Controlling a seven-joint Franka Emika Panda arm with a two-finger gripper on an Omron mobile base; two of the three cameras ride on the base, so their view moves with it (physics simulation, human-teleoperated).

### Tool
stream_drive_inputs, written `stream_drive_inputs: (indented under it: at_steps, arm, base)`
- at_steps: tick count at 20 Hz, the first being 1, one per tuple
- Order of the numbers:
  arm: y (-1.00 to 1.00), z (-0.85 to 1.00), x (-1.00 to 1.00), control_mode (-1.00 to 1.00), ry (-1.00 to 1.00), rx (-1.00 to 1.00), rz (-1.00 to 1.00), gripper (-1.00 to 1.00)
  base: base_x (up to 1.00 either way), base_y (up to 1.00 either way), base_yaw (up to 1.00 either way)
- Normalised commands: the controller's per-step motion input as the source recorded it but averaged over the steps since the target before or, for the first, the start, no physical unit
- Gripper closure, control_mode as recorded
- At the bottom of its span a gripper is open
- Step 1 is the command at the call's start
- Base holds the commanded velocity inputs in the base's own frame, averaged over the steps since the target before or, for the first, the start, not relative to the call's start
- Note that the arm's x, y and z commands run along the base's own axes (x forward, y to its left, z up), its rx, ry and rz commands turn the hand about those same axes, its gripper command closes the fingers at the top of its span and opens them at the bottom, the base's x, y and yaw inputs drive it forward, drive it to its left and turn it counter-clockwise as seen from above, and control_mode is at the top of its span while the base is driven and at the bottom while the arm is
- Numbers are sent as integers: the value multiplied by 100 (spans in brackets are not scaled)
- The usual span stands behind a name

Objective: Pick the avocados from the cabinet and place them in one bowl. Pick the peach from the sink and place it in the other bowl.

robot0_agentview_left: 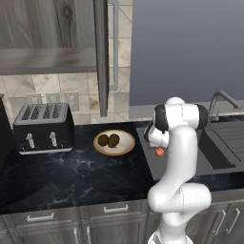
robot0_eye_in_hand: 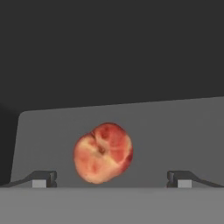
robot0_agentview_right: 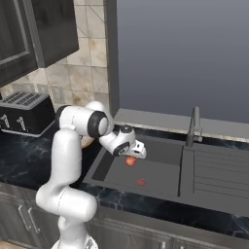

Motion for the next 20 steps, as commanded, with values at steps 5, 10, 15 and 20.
stream_drive_inputs:
  at_steps: [5,10,15,20]
  arm:
    - [0,-21,0,-100,0,0,-2,-100]
    - [0,-18,9,-100,0,0,0,-100]
    - [0,-20,16,-100,0,0,0,-100]
    - [0,-20,21,-100,0,0,0,-100]
  base:
    - [0,0,0]
    - [0,0,0]
    - [0,0,0]
    - [0,0,0]
